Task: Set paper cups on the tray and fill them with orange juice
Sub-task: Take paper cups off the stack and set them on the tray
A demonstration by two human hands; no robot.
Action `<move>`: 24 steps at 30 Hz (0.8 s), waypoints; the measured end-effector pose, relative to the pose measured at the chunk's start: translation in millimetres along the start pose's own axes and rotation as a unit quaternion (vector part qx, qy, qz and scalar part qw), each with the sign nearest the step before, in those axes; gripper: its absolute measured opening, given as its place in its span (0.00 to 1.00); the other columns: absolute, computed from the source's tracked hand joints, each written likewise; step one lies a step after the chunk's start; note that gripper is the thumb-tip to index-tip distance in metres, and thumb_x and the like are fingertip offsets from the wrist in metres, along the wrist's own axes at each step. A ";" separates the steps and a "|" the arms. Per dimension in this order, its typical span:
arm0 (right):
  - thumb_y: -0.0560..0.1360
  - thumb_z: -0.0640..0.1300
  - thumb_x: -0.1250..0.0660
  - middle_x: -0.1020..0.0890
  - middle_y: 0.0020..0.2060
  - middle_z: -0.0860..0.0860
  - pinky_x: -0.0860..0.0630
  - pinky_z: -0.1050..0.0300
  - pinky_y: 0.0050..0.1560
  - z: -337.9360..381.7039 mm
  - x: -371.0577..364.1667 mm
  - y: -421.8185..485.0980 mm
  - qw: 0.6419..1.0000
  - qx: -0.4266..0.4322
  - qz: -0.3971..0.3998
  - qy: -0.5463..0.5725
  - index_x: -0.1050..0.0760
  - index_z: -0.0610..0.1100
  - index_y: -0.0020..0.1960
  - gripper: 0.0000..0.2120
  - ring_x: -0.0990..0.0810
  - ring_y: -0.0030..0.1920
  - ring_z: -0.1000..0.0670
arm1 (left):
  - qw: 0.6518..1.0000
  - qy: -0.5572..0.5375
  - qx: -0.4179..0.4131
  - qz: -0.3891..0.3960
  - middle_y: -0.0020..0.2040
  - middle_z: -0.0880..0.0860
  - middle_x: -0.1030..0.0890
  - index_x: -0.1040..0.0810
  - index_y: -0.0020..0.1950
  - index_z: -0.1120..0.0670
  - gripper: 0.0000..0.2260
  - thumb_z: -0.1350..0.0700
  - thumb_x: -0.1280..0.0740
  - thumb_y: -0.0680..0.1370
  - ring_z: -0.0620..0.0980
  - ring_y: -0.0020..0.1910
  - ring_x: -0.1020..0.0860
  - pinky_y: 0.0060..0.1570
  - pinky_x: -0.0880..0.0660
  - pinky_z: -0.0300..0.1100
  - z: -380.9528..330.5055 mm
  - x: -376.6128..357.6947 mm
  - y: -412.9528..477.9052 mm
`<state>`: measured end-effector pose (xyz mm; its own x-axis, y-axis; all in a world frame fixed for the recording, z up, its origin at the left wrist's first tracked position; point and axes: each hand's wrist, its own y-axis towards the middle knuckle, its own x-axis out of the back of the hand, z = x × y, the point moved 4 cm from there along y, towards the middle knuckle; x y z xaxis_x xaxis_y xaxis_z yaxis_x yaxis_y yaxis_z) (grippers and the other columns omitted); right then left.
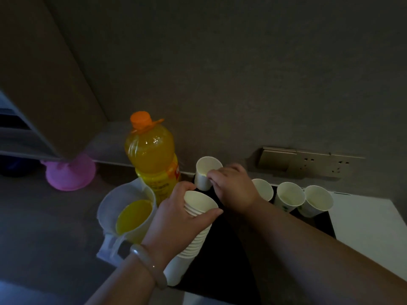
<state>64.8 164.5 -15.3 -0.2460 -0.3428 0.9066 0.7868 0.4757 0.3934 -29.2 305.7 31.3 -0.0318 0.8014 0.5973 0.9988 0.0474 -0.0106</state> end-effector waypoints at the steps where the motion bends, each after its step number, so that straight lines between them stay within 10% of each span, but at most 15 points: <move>1: 0.67 0.40 0.32 0.20 0.31 0.50 0.37 0.54 0.50 0.3 -6.5 0.0 1.000 0.004 0.019 -0.002 0.24 0.46 0.41 0.04 0.20 0.35 0.45 | 1.000 -0.002 -0.002 -0.001 0.44 0.38 0.26 0.31 0.57 0.44 0.27 0.41 0.24 0.64 0.24 0.45 0.29 0.38 0.32 0.22 -1.4 -0.5 -0.6; 10: 0.64 0.42 0.28 0.18 0.32 0.50 0.28 0.45 0.63 2.0 -37.7 -1.7 0.986 0.013 0.158 -0.055 0.22 0.49 0.40 0.06 0.17 0.36 0.47 | 1.000 0.006 0.014 0.000 0.47 0.38 0.27 0.31 0.63 0.45 0.31 0.39 0.24 0.64 0.32 0.47 0.29 0.42 0.32 0.22 6.3 4.0 -4.5; 24: 0.76 0.44 0.35 0.25 0.67 0.43 0.59 0.57 0.72 -5.8 -21.6 -9.2 0.994 -0.024 0.098 0.049 0.24 0.44 0.64 0.16 0.30 0.70 0.48 | 0.999 0.024 0.037 0.025 0.47 0.34 0.35 0.35 0.65 0.45 0.36 0.39 0.23 0.63 0.40 0.50 0.31 0.48 0.35 0.31 7.0 -0.1 -4.5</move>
<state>66.1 162.8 -39.5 -0.0303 -0.3256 0.9450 0.8411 0.5025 0.2001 -34.0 309.6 25.8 0.0219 0.7738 0.6330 0.9936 0.0531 -0.0993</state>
